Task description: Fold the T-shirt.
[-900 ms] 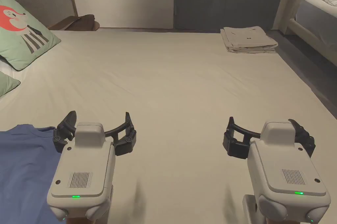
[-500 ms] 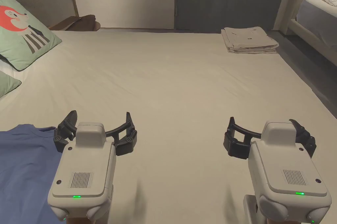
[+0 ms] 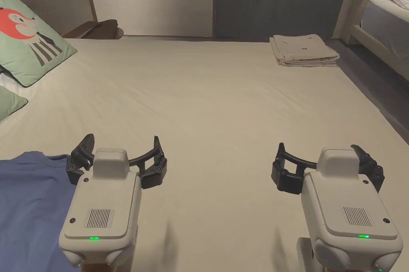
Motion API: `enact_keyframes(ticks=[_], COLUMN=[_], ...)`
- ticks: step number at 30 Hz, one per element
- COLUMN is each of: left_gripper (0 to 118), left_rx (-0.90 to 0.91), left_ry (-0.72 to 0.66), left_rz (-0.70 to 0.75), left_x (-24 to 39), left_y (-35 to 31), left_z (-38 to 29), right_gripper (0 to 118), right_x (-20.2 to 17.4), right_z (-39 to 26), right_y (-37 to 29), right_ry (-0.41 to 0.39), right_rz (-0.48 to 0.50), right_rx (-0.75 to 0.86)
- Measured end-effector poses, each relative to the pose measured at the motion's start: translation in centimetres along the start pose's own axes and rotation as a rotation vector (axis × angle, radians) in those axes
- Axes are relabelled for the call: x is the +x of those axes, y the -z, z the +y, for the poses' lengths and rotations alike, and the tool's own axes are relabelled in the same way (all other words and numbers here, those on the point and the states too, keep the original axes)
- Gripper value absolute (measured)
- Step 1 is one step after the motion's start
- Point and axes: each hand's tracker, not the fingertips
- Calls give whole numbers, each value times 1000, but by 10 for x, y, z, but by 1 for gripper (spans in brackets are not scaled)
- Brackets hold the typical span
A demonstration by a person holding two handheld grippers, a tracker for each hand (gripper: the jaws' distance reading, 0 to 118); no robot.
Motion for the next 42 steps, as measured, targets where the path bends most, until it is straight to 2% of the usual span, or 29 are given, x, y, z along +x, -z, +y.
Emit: enact_keyframes(ticks=[42], left_gripper=[111], left_rx=[16], left_ry=[12], left_rz=[-11], left_x=[0], left_y=[2], left_z=[1], right_gripper=[117], right_x=[-1], right_z=[2], right_y=[2], right_ry=[-9], right_rz=[5], right_rx=[10])
